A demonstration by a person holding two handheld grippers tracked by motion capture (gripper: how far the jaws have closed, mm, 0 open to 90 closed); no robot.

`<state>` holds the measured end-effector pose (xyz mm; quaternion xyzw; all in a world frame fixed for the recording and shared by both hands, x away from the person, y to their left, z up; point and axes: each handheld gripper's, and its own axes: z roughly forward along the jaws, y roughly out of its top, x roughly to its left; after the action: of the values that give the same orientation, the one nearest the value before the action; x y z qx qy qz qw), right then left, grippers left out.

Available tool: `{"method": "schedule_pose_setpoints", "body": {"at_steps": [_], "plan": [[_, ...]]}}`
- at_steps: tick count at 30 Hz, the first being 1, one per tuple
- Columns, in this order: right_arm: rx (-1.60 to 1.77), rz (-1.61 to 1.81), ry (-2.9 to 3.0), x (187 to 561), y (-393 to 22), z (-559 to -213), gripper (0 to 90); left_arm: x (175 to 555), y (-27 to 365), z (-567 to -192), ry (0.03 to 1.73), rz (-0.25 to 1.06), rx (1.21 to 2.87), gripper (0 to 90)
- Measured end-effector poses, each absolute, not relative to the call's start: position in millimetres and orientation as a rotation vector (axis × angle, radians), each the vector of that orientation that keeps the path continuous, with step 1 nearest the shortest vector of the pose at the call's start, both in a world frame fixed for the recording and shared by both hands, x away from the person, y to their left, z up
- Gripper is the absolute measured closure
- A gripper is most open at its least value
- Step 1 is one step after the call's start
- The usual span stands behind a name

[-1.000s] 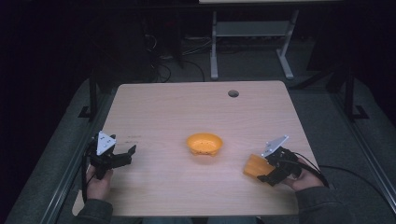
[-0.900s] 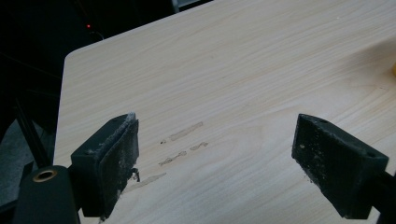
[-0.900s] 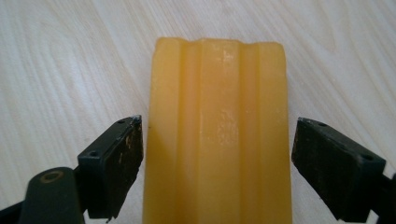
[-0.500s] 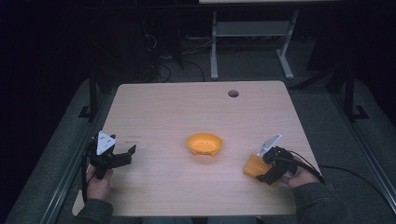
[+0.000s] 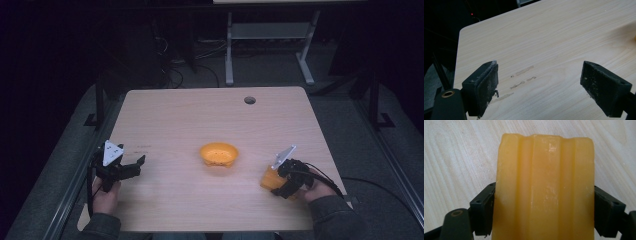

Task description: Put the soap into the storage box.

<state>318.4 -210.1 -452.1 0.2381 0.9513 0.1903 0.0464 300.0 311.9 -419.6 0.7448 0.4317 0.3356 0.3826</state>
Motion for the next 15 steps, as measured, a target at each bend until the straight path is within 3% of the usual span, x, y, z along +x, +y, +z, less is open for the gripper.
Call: {"method": "schedule_pose_setpoints", "body": {"at_steps": [15], "plan": [[0.667, 0.628, 2.887, 319.3, -210.6, -442.1, 20.6, 300.1, 312.9, -419.1, 1.106, 0.856, 1.892, 14.1]]}}
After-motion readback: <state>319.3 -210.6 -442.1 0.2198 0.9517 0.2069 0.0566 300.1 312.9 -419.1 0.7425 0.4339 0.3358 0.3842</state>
